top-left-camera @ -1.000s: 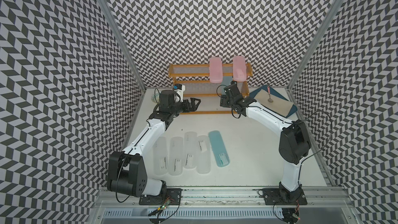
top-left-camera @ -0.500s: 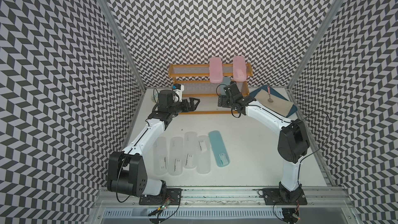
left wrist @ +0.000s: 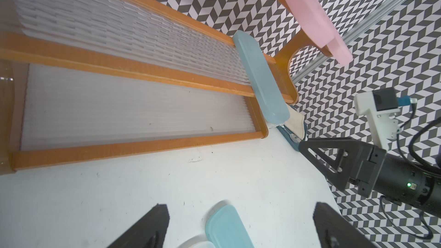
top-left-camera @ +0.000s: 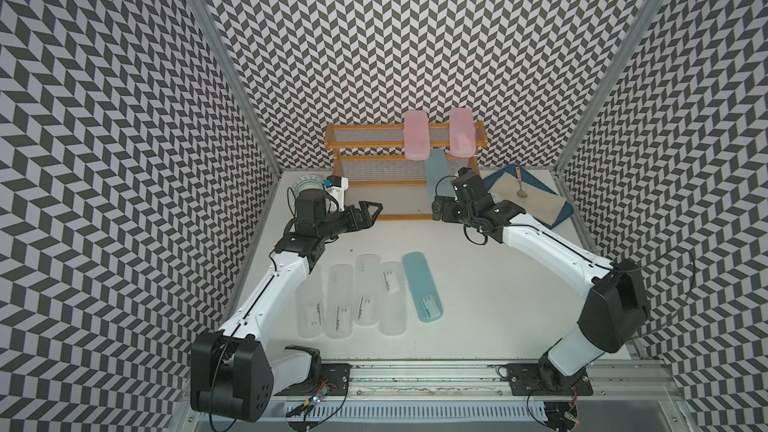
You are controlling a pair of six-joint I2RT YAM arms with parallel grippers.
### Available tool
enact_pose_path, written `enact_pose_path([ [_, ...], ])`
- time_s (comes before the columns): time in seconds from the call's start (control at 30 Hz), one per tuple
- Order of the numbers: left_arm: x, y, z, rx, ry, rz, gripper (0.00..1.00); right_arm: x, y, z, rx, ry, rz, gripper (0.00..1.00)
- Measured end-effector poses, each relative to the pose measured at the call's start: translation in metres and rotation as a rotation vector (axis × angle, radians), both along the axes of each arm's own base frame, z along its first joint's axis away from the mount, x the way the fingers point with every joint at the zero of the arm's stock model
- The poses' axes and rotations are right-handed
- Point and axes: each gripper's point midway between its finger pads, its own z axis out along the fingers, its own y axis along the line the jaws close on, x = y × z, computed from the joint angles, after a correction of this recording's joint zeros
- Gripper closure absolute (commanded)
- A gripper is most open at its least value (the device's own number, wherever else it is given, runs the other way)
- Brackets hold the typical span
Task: Place the pencil cases on the shelf according to color
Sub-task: Place the pencil case on the shelf, then pick up the pencil case from the center of the board.
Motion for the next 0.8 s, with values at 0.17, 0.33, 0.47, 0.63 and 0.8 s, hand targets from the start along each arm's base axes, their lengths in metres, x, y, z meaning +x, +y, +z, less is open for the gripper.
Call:
enact_pose_path([
  [0.17,-0.019,0.005,-0.019,0.013,0.058,0.015,0.00,-0.051,-0.002,-0.013,0.020,0.019,0.079,0.04],
  [0.33,-0.041,0.021,-0.033,0.067,0.081,0.074,0.00,-0.097,-0.006,-0.037,0.031,0.044,0.148,0.06],
  [0.47,-0.045,0.030,-0.039,0.118,0.094,0.109,0.00,-0.134,-0.006,-0.076,0.017,0.115,0.192,0.06],
  [0.63,-0.048,0.033,-0.050,0.149,0.119,0.109,0.01,-0.178,0.006,-0.117,0.000,0.207,0.261,0.06],
  [0.8,-0.043,0.038,-0.065,0.206,0.135,0.115,0.00,-0.198,0.030,-0.139,-0.010,0.259,0.310,0.06],
])
